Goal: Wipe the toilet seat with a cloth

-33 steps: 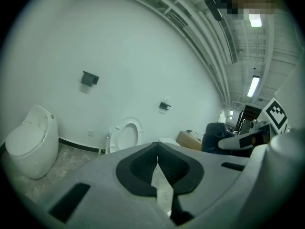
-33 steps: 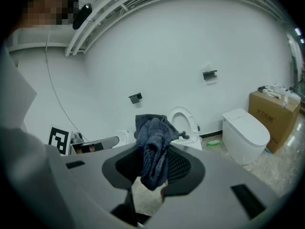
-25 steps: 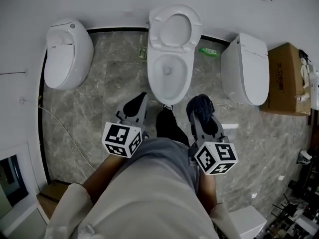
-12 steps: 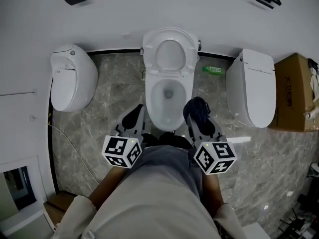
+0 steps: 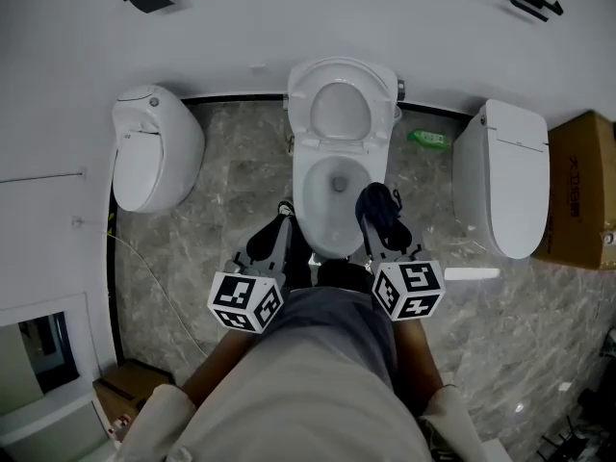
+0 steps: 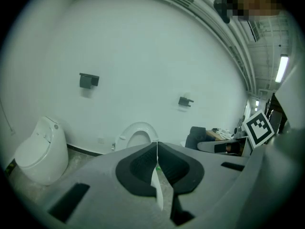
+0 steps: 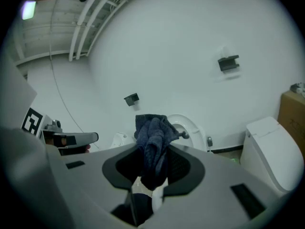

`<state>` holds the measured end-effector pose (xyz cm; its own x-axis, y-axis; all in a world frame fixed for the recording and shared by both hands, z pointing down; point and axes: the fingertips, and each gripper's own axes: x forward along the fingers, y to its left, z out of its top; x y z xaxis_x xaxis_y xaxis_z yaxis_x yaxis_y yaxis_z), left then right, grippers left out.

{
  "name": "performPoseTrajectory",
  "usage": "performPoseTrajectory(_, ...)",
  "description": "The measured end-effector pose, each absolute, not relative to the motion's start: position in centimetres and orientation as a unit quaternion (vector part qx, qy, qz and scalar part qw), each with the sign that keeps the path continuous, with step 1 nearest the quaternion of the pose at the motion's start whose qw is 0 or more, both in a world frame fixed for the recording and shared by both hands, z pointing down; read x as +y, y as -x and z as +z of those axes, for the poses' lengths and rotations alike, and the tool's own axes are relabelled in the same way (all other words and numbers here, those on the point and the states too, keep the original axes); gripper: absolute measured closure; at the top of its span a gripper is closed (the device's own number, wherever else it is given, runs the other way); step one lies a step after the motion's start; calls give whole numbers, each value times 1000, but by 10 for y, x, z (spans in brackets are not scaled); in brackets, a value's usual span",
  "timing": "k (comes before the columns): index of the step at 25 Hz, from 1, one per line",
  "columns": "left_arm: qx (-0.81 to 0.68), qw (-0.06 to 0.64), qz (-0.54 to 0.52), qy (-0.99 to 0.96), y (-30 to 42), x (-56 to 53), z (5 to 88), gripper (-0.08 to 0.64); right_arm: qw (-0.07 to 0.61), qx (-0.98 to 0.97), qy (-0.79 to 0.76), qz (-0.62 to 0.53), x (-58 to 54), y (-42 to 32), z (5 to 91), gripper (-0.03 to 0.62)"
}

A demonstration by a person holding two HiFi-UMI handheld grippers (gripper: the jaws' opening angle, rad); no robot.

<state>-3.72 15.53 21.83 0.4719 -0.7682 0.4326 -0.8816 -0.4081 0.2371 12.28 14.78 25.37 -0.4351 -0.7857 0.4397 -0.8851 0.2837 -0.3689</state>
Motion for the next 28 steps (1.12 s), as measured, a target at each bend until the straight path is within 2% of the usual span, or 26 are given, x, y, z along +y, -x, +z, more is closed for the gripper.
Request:
performPoseTrajectory(24,-451,274,158,-834,52,92,253,551,42,-680,-620,389,-21,-148,353,497)
performPoseTrajectory(28,-442,278,165,-837,58,86,259,551,9,-637,-629,445,-49,-153,383,499)
